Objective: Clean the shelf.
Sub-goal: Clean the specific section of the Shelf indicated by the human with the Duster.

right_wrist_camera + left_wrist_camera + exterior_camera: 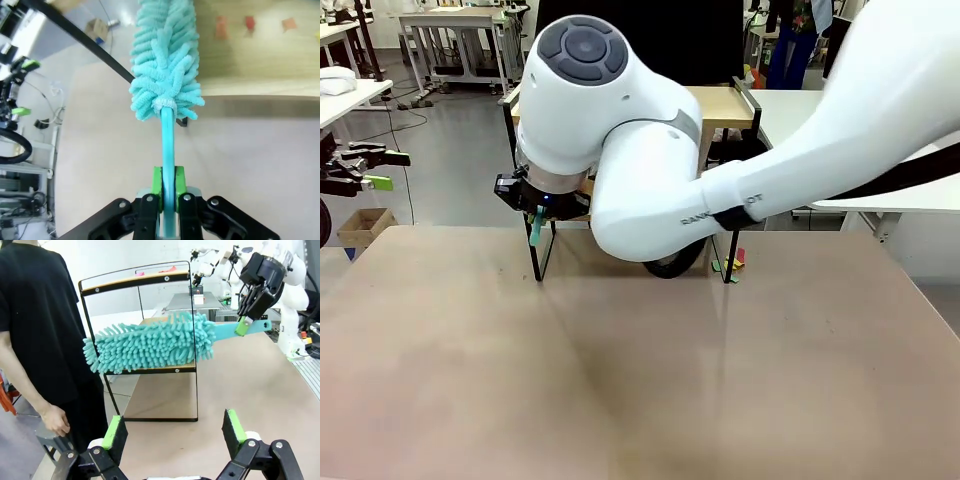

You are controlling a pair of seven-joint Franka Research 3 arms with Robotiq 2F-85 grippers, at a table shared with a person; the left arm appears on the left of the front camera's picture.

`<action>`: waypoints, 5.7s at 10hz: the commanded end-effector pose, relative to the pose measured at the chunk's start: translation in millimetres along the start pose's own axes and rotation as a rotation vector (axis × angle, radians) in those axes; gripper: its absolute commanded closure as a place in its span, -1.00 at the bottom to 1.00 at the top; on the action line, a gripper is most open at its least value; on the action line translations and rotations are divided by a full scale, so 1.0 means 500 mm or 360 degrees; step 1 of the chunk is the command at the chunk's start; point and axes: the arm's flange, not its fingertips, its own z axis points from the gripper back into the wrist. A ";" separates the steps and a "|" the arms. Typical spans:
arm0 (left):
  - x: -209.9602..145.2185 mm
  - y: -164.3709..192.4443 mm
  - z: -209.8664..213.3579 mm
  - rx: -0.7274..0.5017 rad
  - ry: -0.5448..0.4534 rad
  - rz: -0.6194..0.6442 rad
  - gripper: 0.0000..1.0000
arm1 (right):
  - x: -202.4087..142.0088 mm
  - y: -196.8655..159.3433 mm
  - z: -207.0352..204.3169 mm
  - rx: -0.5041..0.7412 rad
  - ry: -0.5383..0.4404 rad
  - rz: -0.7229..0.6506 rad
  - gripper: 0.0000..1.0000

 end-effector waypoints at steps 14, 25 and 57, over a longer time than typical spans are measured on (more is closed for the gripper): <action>0.005 -0.004 0.001 0.0001 0.0002 -0.0003 -1.00 | 0.031 -0.065 0.025 -0.0149 -0.0026 -0.0161 0.74; 0.005 -0.004 0.001 0.0001 0.0002 -0.0003 -1.00 | 0.049 -0.313 0.155 -0.0556 0.0025 -0.0156 0.74; 0.005 -0.004 0.001 0.0001 0.0002 -0.0003 -1.00 | -0.053 -0.435 0.464 0.0363 0.0510 0.0950 0.74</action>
